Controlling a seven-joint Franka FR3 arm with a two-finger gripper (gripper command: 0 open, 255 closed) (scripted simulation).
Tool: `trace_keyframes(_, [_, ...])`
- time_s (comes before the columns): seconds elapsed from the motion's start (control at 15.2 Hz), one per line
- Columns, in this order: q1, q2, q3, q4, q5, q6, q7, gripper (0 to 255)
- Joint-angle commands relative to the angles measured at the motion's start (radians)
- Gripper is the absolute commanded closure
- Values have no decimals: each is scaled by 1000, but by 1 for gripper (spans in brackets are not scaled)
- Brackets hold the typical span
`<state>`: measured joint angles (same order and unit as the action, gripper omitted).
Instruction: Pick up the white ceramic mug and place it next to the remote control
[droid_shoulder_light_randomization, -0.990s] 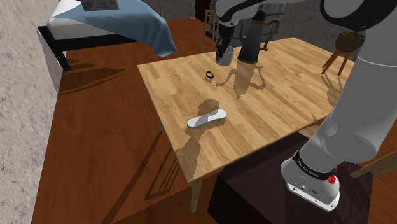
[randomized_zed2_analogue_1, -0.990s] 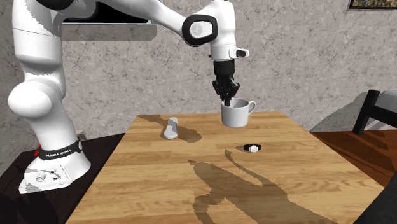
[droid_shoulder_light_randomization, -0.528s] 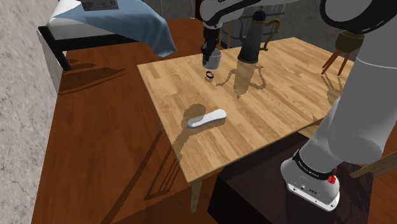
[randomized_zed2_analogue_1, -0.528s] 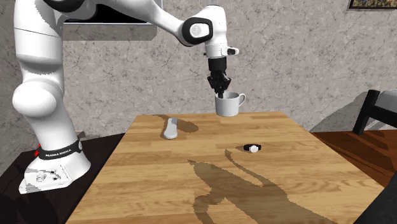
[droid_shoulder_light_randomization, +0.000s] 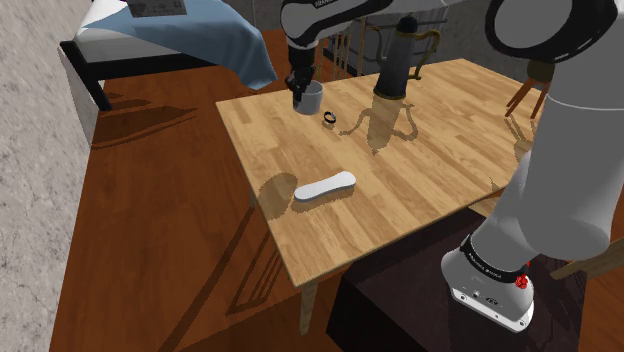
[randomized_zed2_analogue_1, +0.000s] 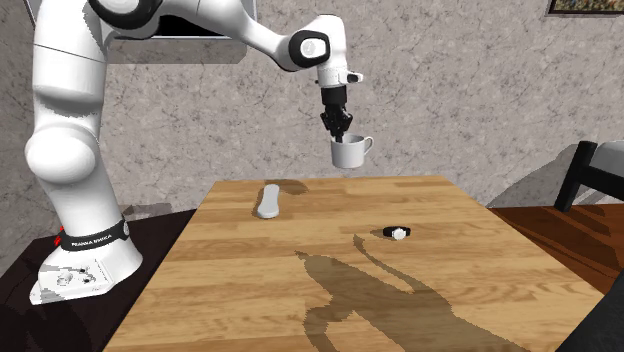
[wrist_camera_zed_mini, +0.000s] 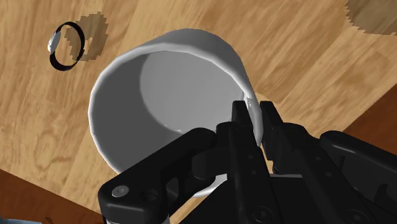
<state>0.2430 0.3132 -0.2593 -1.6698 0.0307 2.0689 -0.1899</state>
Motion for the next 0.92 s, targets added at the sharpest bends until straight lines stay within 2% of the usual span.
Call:
trace_keyframes(0.0, [25, 25, 13, 34, -3, -10, 43, 255])
trace_keyframes(0.26, [68, 86, 37, 127, -5, -46, 114, 255])
trace_keyframes(0.86, [67, 119, 40, 54, 2, 60, 114, 255])
